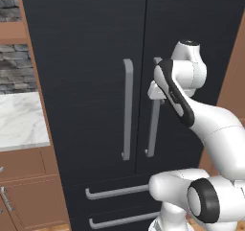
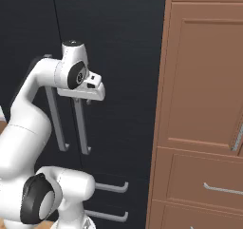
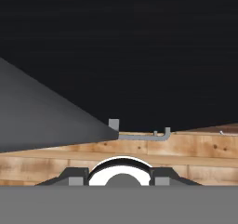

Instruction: Open the fridge, grab two sodas, and place both sodas inside the bowl with ice on the dining counter.

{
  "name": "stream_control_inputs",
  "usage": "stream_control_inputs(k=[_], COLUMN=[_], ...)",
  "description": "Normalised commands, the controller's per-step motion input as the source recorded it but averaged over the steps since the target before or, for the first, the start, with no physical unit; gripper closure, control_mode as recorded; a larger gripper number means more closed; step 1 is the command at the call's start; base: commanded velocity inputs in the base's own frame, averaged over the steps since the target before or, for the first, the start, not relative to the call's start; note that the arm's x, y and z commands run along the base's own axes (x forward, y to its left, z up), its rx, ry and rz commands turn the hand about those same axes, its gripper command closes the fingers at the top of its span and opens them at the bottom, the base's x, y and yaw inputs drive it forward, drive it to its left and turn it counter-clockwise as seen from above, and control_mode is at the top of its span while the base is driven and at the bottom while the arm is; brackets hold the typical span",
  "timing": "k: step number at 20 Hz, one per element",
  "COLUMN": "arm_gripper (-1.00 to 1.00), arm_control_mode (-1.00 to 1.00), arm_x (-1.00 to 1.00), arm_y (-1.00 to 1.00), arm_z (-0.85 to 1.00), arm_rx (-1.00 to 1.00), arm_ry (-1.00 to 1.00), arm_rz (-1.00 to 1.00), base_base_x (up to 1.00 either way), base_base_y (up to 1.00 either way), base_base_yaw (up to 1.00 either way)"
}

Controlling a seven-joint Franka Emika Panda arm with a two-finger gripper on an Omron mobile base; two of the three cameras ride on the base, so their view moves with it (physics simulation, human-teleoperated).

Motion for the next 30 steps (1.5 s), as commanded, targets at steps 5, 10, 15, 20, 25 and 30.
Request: stream_control_inputs(k=[5, 10, 15, 20, 25, 30], arm_gripper=[-1.00, -1.00, -1.00, -1.00, -1.00, -1.00], arm_control_mode=[1.00, 1.00, 1.00, 1.00, 1.00, 1.00], arm_x=[0.00, 0.00, 0.00, 0.00, 0.00, 0.00], arm_y=[-0.01, 0.00, 0.00, 0.00, 0.00, 0.00], arm_z=[0.00, 0.00, 0.00, 0.00, 0.00, 0.00], arm_rx=[0.00, 0.00, 0.00, 0.00, 0.00, 0.00], arm_ry=[0.00, 0.00, 0.00, 0.00, 0.00, 0.00], arm_rz=[0.00, 0.00, 0.00, 0.00, 0.00, 0.00], base_base_x=[0.00, -0.27, -0.57, -0.45, -0.14, -0.02], base_base_y=[0.00, 0.03, 0.26, 0.19, 0.45, 0.39], base_base_yaw=[0.00, 0.00, 0.00, 0.00, 0.00, 0.00])
